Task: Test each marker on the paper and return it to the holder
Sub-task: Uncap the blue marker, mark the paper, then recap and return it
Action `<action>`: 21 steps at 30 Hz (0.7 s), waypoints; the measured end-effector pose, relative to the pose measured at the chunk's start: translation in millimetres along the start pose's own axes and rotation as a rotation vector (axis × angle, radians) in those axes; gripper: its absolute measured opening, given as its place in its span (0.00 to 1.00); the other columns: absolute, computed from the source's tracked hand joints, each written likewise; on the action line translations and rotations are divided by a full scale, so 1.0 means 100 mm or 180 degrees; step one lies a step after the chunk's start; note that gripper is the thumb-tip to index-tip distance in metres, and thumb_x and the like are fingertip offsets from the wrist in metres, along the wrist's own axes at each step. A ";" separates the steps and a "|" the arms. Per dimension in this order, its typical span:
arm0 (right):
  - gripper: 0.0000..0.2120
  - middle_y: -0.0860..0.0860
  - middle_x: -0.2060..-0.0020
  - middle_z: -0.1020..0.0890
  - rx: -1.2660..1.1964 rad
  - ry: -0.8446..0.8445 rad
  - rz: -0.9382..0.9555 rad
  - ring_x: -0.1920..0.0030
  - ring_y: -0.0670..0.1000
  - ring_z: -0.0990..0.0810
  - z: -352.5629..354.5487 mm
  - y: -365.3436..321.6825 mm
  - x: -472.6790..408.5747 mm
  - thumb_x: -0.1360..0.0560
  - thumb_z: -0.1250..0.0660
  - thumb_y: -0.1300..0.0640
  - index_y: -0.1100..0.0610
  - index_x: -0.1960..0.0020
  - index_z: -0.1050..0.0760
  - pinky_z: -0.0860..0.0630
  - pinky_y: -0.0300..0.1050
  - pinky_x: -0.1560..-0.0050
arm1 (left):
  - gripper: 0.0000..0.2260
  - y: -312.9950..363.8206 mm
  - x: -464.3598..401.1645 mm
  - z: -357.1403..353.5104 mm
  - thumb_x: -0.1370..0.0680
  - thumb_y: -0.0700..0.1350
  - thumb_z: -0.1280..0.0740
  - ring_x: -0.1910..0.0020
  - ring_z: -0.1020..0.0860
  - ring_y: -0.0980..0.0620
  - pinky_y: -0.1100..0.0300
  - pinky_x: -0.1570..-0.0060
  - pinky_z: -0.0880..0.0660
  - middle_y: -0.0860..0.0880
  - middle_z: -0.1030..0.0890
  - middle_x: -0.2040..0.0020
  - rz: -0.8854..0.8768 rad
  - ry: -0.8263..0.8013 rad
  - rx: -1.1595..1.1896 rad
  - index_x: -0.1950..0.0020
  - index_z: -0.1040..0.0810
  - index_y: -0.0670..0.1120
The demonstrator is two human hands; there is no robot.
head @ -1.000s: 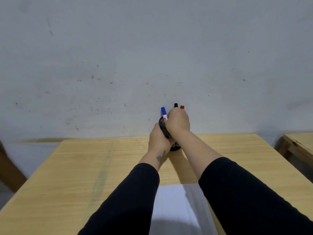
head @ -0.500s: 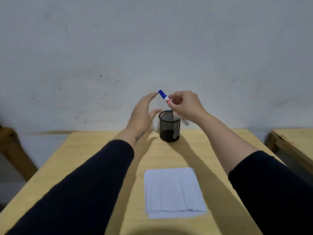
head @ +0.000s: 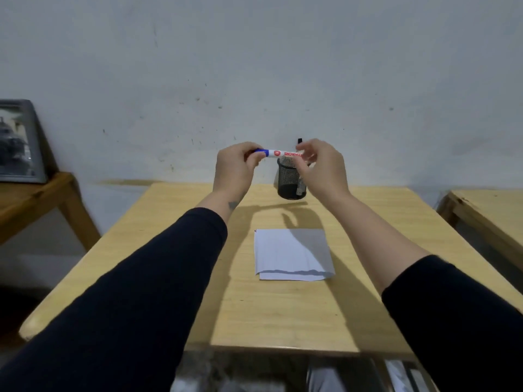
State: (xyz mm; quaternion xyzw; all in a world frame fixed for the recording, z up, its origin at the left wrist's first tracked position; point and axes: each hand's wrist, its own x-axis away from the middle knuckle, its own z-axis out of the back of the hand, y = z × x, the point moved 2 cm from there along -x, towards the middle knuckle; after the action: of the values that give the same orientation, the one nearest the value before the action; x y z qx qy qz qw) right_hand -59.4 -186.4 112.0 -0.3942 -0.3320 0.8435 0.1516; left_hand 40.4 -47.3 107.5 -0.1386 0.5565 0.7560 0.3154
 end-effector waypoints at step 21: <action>0.10 0.47 0.72 0.28 -0.1986 -0.0406 -0.2343 0.72 0.47 0.33 -0.22 0.41 0.24 0.22 0.42 0.52 0.53 0.59 0.28 0.36 0.41 0.68 | 0.03 -0.53 0.47 -0.07 0.25 0.42 0.31 0.68 0.26 0.57 0.67 0.67 0.31 0.52 0.23 0.67 0.1194 -0.0273 -0.0048 0.55 0.18 0.46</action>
State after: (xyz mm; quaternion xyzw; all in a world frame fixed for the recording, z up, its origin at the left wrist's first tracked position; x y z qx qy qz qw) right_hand -57.6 -195.0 60.4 -0.2248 -0.6950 0.6165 0.2938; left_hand 37.5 -28.7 38.9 -0.0025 0.5529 0.8110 0.1913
